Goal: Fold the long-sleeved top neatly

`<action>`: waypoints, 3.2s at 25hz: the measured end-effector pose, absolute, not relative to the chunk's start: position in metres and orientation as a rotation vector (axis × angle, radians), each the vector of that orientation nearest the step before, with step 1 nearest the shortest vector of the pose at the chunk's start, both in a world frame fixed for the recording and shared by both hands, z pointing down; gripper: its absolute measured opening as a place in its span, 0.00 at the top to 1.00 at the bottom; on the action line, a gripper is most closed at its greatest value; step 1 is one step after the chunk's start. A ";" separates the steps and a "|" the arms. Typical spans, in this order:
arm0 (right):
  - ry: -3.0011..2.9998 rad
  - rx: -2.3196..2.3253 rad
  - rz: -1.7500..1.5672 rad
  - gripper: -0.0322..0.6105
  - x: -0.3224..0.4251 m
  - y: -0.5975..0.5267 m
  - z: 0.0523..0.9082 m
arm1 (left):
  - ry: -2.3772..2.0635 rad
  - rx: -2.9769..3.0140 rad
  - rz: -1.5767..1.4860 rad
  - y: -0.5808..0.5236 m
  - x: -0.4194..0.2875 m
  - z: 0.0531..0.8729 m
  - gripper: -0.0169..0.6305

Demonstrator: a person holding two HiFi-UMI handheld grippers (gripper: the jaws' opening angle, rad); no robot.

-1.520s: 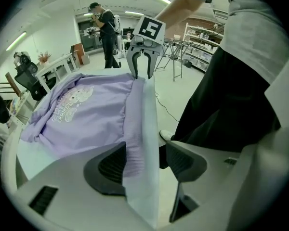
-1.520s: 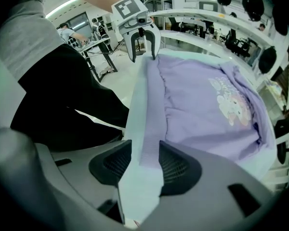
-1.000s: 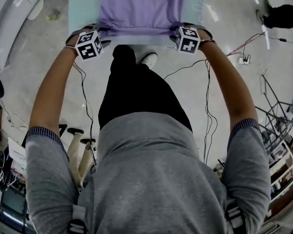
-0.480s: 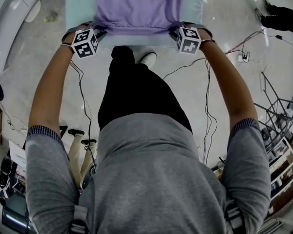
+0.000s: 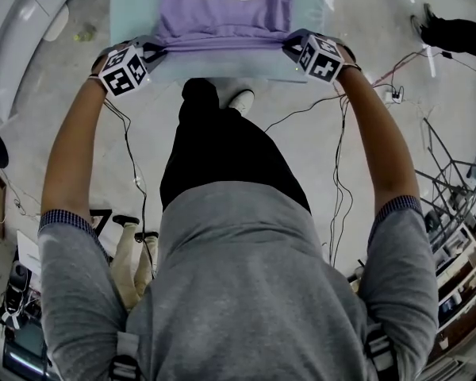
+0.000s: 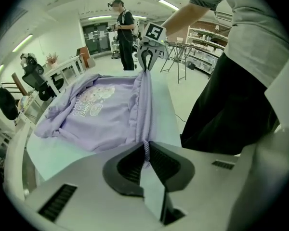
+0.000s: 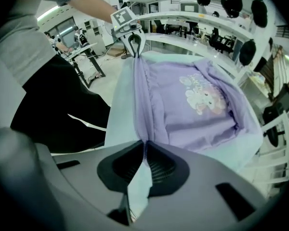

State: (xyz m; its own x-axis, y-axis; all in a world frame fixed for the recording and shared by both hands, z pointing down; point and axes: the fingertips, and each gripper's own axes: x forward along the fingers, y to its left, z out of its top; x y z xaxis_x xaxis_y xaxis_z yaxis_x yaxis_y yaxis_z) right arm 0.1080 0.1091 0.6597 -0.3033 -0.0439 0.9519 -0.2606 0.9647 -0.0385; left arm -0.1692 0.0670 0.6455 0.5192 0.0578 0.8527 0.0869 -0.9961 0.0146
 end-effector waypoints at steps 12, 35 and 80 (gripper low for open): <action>-1.896 0.186 0.262 0.89 0.109 0.145 0.596 | -0.169 -2.730 -1.490 0.107 -0.169 0.579 0.90; -1.895 0.022 0.429 0.89 0.093 0.278 0.555 | -0.410 -2.756 -1.677 0.240 -0.183 0.546 0.90; -1.791 0.006 0.514 0.89 0.124 -0.008 0.583 | -0.589 -2.802 -1.805 -0.051 -0.146 0.580 0.90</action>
State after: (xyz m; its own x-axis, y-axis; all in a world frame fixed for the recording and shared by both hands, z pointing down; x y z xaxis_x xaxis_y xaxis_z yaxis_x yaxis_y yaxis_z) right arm 0.1237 -0.0085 0.5830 -0.2883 0.2599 0.9216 -0.2680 0.9021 -0.3383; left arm -0.1463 -0.0506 0.5799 0.3802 0.4122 0.8280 0.1552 -0.9110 0.3822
